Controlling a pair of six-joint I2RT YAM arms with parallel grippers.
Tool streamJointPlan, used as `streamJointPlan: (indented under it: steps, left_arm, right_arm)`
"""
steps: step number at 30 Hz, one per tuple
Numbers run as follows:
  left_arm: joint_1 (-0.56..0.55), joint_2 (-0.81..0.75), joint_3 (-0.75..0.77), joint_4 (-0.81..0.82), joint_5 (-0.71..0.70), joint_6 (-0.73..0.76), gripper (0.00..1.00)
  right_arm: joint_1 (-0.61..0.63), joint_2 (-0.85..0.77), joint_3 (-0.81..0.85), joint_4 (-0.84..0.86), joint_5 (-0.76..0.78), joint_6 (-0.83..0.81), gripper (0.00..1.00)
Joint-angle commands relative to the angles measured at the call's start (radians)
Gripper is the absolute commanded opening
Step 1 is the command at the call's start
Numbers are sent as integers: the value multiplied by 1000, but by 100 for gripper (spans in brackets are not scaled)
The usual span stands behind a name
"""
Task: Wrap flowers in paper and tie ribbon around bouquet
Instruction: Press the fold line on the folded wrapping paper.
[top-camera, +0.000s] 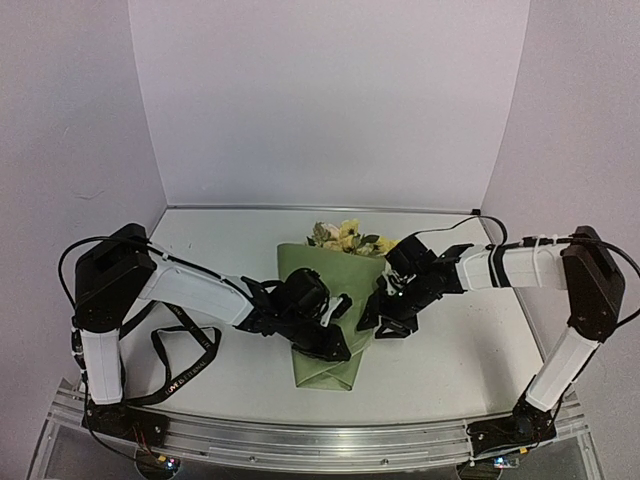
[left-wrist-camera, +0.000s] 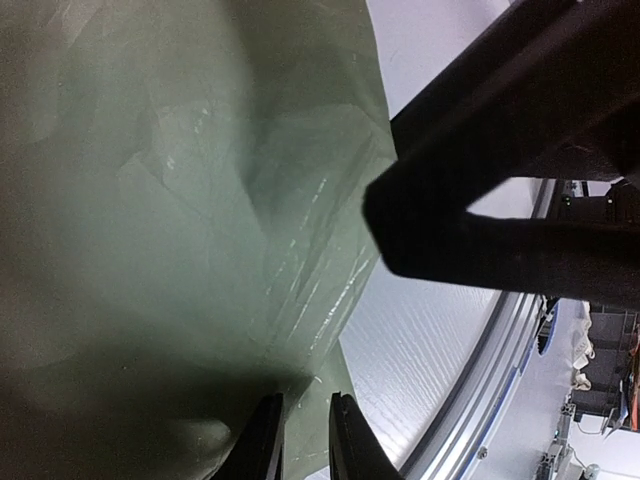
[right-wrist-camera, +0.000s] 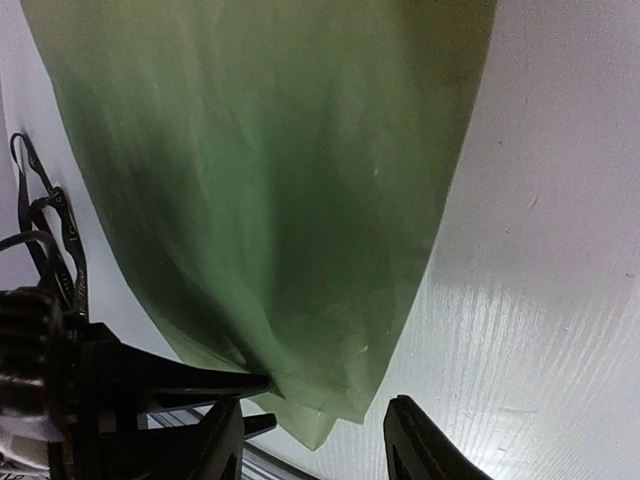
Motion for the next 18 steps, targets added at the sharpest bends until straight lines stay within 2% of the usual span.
streamJointPlan:
  steps: [1,8,11,13,18]
  left_arm:
    - [0,-43,-15,34,-12,13,18]
    - [20,-102,-47,29,-20,23,20]
    - [39,-153,-84,30,-20,11,21]
    - [57,-179,-122,32,-9,2,21]
    - [91,-222,-224,32,2,-10,20]
  right_arm:
    - [6,31,12,46,36,2,47]
    - [8,70,0,94,48,33,15]
    - [8,59,-18,98,61,25,4]
    - [9,52,-27,98,67,18,1]
    - [9,45,-52,96,87,6,0]
